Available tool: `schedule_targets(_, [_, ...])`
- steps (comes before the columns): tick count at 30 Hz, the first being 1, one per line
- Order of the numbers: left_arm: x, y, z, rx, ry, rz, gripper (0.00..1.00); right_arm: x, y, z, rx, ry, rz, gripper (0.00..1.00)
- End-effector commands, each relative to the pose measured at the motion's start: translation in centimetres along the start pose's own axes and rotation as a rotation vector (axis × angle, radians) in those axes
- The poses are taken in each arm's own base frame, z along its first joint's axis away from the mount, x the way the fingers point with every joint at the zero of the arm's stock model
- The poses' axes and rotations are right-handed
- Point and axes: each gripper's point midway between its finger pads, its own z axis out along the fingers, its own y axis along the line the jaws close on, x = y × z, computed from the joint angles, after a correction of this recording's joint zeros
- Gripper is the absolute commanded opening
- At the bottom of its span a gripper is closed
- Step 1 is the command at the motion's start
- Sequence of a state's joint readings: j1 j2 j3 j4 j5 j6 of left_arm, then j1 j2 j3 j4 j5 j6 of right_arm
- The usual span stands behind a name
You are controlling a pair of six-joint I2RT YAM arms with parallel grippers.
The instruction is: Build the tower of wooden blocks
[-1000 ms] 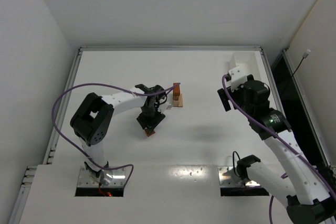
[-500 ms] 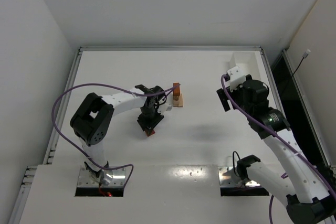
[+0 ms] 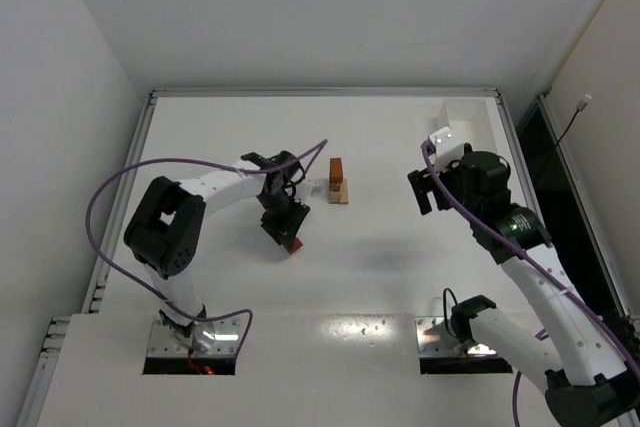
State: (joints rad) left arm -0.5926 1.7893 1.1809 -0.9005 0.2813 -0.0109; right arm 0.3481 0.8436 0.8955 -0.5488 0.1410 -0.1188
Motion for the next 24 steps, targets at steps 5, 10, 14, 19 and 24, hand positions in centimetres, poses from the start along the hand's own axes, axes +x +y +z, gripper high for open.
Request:
schedule_targets(5, [-8.7,-1.2,-9.4,0.384,-0.459,-0.165,0.00,-3.5,4.5,1.2,-0.247,-0.116,0.168,0.80])
schedule_targets(10, [-12.4,-1.2,-15.5,0.672,-0.671,-0.182,0.00,-6.4,6.6,2.1,-0.400,-0.194,0.328,0.81])
schedule_targets(14, [-13.7,0.1,-19.8,0.920,-0.770,-0.231,0.00,-9.4,8.9,4.1,-0.610,-0.234,0.502,0.81])
schedule_targets(19, [-13.2,0.1,-26.9,1.098,-0.926,-0.332,0.00,-13.7,9.1,6.1,-0.734,-0.264,0.676,0.81])
schedule_targets(24, [-12.7,-0.2,-30.9,1.124,-1.055,-0.247,0.00,-16.7,9.2,7.6,-0.792,-0.332,0.734,0.81])
